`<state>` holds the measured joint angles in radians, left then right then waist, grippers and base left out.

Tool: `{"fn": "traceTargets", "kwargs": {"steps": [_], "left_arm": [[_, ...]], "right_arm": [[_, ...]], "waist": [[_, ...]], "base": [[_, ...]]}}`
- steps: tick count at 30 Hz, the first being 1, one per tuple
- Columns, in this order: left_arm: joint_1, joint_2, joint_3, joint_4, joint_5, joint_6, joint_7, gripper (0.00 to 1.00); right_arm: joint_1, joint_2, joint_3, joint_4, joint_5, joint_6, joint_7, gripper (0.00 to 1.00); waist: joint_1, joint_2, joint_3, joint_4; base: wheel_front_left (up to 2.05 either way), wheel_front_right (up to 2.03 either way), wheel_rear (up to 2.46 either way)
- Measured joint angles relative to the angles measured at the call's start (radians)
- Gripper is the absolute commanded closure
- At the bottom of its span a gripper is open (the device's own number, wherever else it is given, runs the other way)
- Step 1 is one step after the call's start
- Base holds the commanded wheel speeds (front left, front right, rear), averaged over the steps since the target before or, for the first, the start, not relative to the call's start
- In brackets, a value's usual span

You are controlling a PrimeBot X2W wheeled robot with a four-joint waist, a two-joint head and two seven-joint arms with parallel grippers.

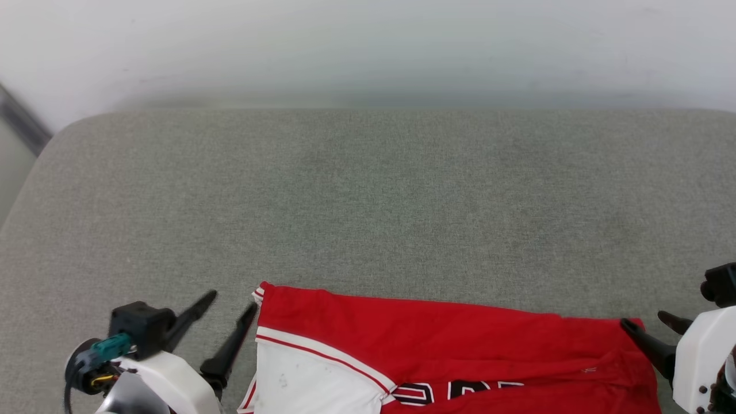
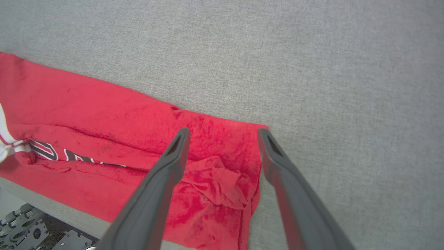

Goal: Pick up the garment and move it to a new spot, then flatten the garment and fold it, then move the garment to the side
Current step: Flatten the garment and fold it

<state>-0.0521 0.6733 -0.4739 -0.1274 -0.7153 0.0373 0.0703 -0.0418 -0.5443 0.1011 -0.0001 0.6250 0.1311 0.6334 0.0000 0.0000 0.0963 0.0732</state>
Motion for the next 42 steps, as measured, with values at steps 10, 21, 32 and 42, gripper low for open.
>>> {"fn": "traceTargets", "kwargs": {"steps": [10,21,32,42], "left_arm": [[0.075,-0.091,0.120,0.052,0.069,0.094,-0.315,0.00],[0.182,-0.330,0.385,-0.037,0.292,-0.027,-0.331,0.00],[0.191,-0.473,0.496,-0.018,0.430,-0.156,-0.331,0.00],[0.164,-0.490,0.485,-0.014,0.444,-0.166,-0.331,0.00]], "right_arm": [[0.076,0.166,-0.225,-0.013,-0.071,0.000,0.053,0.00],[0.126,0.325,-0.387,0.059,-0.082,0.000,0.068,0.00],[0.121,0.354,-0.417,0.180,-0.086,0.000,0.063,0.00],[0.105,0.331,-0.349,0.208,-0.044,-0.008,0.043,0.00]], "waist": [[0.0000,0.0000,-0.023,-0.001],[0.0000,0.0000,-0.012,0.024],[0.0000,0.0000,0.028,0.065],[-0.0001,0.0000,0.061,0.091]], "base": [[0.00,0.00,0.00],[0.00,0.00,0.00],[0.00,0.00,0.00],[0.00,0.00,0.00]]}}
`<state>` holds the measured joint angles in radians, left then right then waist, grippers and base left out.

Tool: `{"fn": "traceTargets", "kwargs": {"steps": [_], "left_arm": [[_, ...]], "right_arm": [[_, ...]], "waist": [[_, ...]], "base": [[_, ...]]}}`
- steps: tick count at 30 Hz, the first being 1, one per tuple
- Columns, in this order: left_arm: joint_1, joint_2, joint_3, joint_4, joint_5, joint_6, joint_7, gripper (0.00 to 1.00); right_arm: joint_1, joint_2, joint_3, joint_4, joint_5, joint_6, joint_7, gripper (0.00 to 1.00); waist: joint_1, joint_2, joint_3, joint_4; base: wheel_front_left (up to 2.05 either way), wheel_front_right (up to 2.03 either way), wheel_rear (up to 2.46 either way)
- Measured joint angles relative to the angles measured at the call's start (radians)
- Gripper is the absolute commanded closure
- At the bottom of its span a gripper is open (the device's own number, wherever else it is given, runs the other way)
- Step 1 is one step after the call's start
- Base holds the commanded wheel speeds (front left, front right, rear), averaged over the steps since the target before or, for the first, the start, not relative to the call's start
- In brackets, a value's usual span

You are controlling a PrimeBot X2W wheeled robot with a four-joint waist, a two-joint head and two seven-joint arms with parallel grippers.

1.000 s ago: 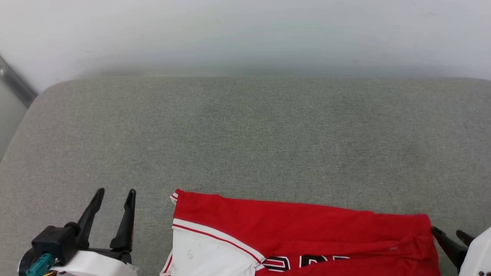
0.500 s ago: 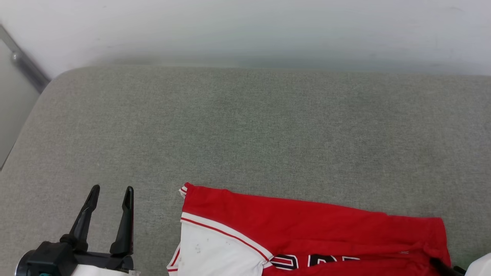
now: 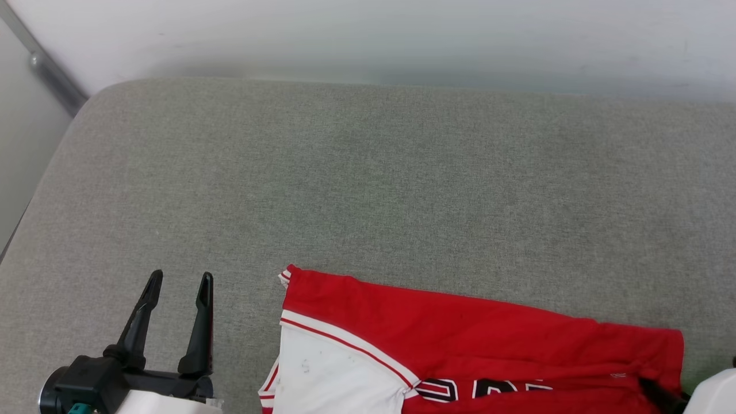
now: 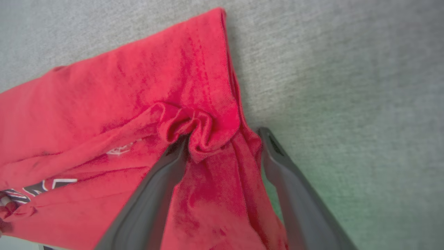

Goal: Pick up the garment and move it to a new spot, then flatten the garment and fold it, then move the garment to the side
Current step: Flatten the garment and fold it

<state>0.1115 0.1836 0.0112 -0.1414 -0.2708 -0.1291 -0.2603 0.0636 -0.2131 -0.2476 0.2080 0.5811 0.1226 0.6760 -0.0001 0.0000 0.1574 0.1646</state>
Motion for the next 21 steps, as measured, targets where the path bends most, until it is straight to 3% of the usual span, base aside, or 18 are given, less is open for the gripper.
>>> {"fn": "traceTargets", "kwargs": {"steps": [5,6,7,8,9,21], "left_arm": [[-0.001,0.005,-0.007,0.005,-0.006,0.000,0.000,0.00],[0.000,0.006,-0.008,0.006,-0.006,0.000,0.000,0.00],[0.000,0.007,-0.009,0.007,-0.007,0.000,0.000,0.00],[0.001,0.007,-0.009,0.007,-0.008,0.000,0.000,0.00],[0.002,0.008,-0.009,0.007,-0.009,0.000,0.000,0.00],[0.013,0.020,-0.012,0.011,-0.015,0.000,0.000,0.00]], "right_arm": [[-0.003,0.001,0.065,-0.006,0.033,-0.003,-0.030,0.00],[-0.003,0.001,0.074,-0.005,0.036,-0.003,-0.035,0.06],[-0.003,0.001,0.081,-0.003,0.035,-0.003,-0.044,0.53],[-0.003,0.002,0.087,-0.001,0.035,-0.003,-0.054,0.86],[-0.003,0.001,0.091,0.002,0.035,-0.002,-0.063,1.00],[-0.010,-0.004,0.091,0.050,0.034,0.010,-0.167,1.00]], "waist": [[0.0001,0.0000,-0.008,-0.001],[0.0001,0.0000,-0.011,-0.002],[0.0001,0.0000,-0.014,-0.004],[0.0001,0.0000,-0.016,-0.005],[0.0001,0.0000,-0.018,-0.007],[0.0001,0.0000,-0.039,-0.030]], "base": [[0.00,0.00,0.00],[0.00,0.00,0.00],[0.00,0.00,0.00],[0.00,0.00,0.00],[0.00,0.00,0.00],[0.00,0.00,0.00]]}}
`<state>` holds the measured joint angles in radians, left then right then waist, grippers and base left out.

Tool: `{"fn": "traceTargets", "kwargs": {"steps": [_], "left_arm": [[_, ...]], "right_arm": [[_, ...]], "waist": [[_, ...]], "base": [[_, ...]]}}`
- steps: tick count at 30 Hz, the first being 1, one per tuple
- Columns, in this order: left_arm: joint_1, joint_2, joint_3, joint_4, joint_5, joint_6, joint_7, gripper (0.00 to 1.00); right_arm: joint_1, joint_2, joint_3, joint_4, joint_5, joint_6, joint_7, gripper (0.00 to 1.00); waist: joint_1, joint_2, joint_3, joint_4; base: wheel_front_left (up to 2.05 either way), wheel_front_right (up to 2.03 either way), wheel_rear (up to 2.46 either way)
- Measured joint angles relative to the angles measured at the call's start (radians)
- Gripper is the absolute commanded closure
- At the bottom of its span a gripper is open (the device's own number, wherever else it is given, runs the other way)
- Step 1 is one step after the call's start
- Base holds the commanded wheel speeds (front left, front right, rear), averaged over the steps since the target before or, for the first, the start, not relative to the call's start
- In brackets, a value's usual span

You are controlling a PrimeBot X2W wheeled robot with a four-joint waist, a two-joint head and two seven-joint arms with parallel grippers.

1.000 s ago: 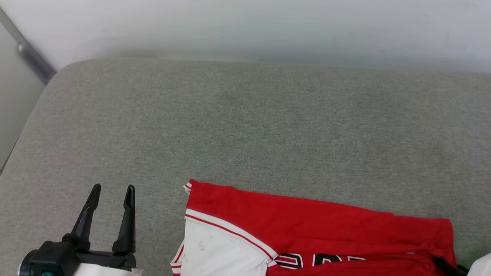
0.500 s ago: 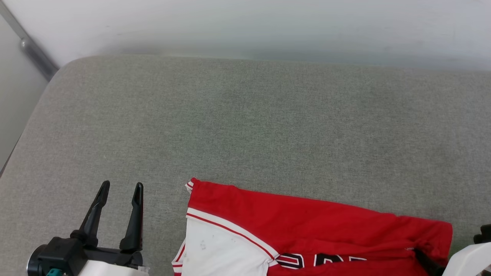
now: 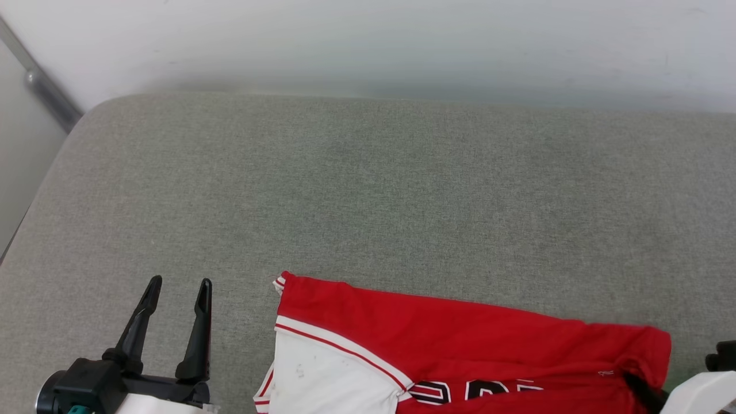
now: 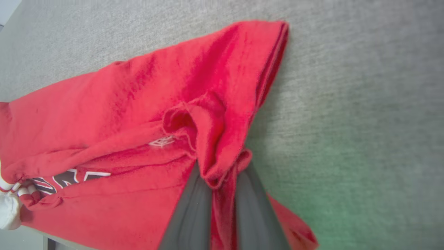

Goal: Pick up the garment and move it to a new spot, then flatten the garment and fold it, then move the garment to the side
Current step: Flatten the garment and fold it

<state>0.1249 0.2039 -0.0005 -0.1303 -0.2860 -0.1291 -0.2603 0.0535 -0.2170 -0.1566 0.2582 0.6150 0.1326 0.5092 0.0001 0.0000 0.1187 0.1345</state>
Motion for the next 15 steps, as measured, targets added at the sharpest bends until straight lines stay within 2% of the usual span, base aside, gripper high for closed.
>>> {"fn": "traceTargets", "kwargs": {"steps": [9,15], "left_arm": [[0.005,0.004,-0.008,0.006,-0.001,0.000,0.000,0.00],[0.010,0.003,-0.008,0.013,-0.007,0.000,-0.001,0.00]], "right_arm": [[-0.039,-0.033,-0.114,0.061,-0.055,-0.001,-0.053,1.00],[-0.044,-0.036,-0.147,0.038,-0.069,-0.001,-0.043,1.00]], "waist": [[0.0000,0.0000,-0.008,-0.010],[0.0000,0.0000,-0.023,-0.015]], "base": [[0.00,0.00,0.00],[0.00,0.00,0.00]]}}
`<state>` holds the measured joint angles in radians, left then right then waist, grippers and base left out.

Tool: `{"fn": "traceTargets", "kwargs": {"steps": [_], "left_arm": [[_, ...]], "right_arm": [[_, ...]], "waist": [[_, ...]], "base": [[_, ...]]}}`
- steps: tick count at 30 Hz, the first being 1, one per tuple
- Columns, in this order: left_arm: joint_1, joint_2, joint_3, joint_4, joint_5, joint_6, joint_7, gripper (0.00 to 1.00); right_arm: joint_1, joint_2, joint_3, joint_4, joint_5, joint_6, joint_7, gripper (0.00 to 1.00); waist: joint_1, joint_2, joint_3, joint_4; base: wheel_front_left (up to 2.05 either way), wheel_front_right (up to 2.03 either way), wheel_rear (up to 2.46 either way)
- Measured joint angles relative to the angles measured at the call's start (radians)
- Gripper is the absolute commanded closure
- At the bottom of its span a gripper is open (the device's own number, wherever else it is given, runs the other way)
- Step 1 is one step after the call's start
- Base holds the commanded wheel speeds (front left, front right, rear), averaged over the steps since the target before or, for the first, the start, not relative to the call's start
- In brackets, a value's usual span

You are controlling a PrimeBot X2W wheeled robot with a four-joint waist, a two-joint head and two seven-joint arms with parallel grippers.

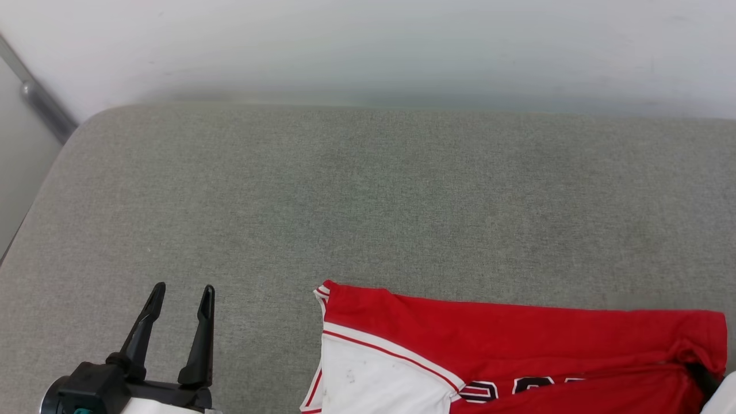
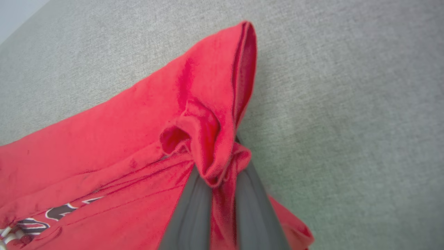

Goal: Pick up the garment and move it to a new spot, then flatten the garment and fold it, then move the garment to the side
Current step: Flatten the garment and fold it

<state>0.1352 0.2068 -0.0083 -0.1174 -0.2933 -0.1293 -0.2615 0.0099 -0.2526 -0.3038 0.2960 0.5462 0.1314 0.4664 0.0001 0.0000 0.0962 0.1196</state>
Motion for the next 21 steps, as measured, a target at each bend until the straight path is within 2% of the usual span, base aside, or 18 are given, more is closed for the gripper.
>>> {"fn": "traceTargets", "kwargs": {"steps": [5,13,17,21], "left_arm": [[0.008,-0.003,0.004,0.002,0.000,0.000,0.000,0.00],[0.018,-0.012,0.007,-0.001,0.000,0.000,0.000,0.00],[0.018,-0.020,0.004,0.002,-0.002,0.000,0.000,0.00],[0.018,-0.021,-0.005,0.007,-0.008,0.000,0.000,0.00]], "right_arm": [[0.023,0.005,0.021,-0.114,-0.002,0.000,0.040,1.00],[0.097,0.029,0.120,-0.358,0.003,-0.001,0.156,1.00],[0.104,0.072,0.179,-0.438,0.016,-0.001,0.211,1.00],[0.102,0.146,0.271,-0.484,0.036,-0.001,0.276,1.00]], "waist": [[0.0000,0.0000,-0.017,-0.007],[0.0000,0.0000,-0.031,-0.019],[0.0000,0.0000,-0.037,-0.019],[0.0000,0.0000,-0.043,-0.014]], "base": [[0.00,0.00,0.00],[0.00,0.00,0.00],[0.00,0.00,0.00],[0.00,0.00,0.00]]}}
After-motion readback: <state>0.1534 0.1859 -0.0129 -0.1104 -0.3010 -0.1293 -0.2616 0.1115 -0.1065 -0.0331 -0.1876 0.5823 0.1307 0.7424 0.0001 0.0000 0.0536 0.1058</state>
